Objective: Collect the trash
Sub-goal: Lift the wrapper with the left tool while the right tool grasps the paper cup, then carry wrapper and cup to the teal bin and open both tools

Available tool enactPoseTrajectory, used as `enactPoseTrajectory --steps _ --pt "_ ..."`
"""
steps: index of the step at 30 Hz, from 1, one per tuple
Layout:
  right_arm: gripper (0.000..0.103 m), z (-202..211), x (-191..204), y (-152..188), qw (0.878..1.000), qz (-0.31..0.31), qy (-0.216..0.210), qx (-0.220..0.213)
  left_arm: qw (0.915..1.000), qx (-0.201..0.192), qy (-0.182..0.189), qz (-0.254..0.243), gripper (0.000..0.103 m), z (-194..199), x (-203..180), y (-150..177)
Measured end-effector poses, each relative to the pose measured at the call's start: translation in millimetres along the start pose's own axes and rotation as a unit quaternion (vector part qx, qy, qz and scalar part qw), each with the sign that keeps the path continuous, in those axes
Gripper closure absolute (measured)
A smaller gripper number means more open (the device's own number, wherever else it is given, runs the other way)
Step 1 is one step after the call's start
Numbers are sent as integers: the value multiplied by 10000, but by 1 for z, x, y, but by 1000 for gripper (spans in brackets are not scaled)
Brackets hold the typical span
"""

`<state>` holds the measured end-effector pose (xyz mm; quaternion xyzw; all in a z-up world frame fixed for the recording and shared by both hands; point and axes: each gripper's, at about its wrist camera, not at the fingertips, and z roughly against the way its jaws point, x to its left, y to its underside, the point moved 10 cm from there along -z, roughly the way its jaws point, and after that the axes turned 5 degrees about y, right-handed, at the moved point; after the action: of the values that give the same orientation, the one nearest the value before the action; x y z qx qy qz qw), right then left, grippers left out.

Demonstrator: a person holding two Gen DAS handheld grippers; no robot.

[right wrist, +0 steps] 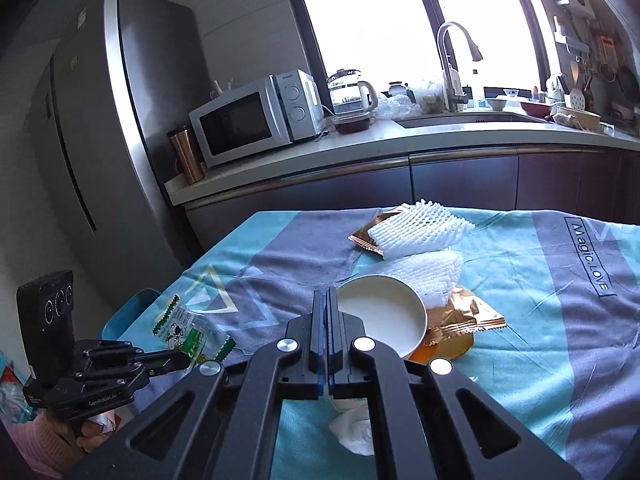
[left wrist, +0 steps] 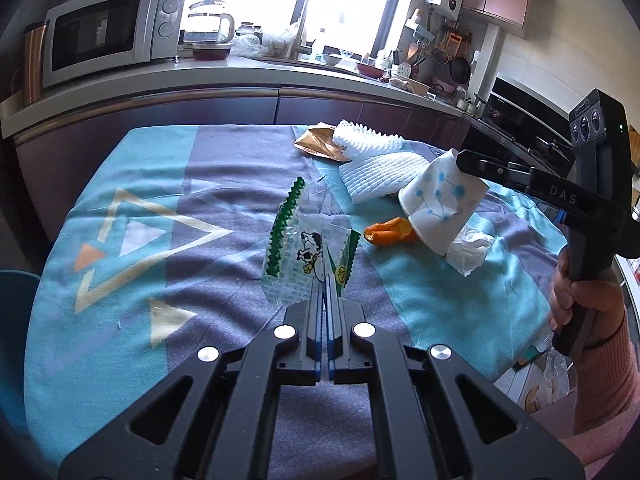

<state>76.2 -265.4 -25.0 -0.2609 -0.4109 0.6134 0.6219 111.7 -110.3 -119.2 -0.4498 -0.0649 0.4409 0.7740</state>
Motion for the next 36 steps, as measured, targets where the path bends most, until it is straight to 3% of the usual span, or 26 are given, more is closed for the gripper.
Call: enactPoseTrajectory --steps 8,16,27,36 --pt "103 4 19 -9 9996 -9 -270 -56 9998 -96 -175 25 101 18 17 0" --pt "103 -7 63 -12 9970 128 -763 23 9987 -263 -432 44 101 45 38 1" --pt "103 -35 150 -21 9851 485 -1644 168 9940 -491 -948 230 101 97 88 8" --pt "103 -61 242 -37 9659 890 -2418 245 9813 -770 -1633 672 101 152 156 16"
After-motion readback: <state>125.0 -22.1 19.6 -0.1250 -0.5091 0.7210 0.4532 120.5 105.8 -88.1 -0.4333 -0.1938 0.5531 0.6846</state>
